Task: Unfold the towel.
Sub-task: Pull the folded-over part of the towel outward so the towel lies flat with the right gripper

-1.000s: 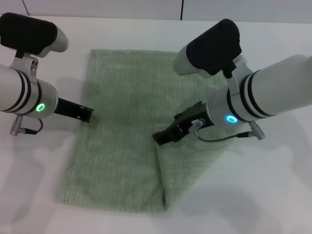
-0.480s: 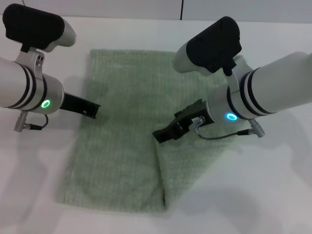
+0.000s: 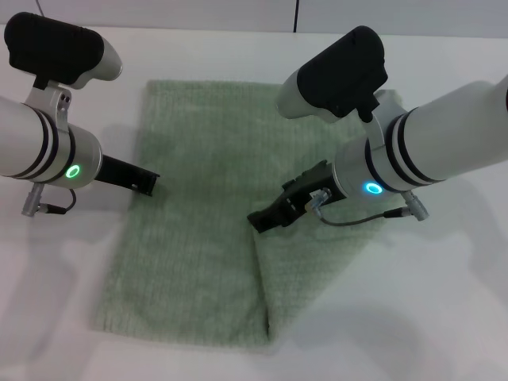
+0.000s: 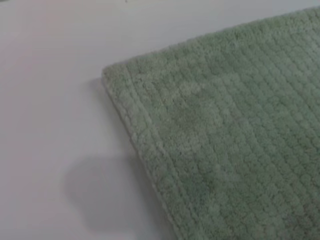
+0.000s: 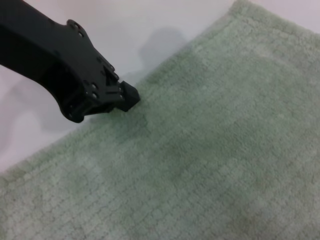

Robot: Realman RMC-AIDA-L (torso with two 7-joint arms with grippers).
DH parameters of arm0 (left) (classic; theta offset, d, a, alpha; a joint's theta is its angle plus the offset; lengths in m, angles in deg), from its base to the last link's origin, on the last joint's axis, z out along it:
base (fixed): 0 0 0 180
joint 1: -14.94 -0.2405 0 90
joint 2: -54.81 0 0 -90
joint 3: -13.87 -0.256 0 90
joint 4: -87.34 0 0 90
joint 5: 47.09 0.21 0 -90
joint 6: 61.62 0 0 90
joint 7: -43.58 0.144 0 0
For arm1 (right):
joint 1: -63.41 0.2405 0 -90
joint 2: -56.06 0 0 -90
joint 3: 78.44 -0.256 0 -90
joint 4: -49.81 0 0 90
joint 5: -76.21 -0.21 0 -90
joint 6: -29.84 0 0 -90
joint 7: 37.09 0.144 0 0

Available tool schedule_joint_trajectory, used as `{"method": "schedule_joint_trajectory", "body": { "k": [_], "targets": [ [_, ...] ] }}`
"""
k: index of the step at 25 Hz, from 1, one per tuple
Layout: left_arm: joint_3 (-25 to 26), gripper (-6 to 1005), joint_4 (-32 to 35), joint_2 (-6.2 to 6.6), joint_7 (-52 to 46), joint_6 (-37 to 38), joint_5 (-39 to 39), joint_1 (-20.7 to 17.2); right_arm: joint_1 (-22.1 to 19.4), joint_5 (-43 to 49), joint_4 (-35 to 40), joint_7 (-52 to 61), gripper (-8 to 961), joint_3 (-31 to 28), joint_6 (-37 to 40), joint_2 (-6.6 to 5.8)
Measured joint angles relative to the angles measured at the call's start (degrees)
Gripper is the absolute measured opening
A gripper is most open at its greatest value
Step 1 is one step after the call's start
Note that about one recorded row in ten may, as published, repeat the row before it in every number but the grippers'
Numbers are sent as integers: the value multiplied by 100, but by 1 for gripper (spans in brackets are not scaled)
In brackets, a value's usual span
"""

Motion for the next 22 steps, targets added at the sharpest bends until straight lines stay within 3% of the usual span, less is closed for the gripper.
{"method": "schedule_joint_trajectory", "body": {
  "k": [22],
  "targets": [
    [-38,49,76,1,0,-36,-2,91,280,-40,387,0,657,233,308,12]
  ]
}}
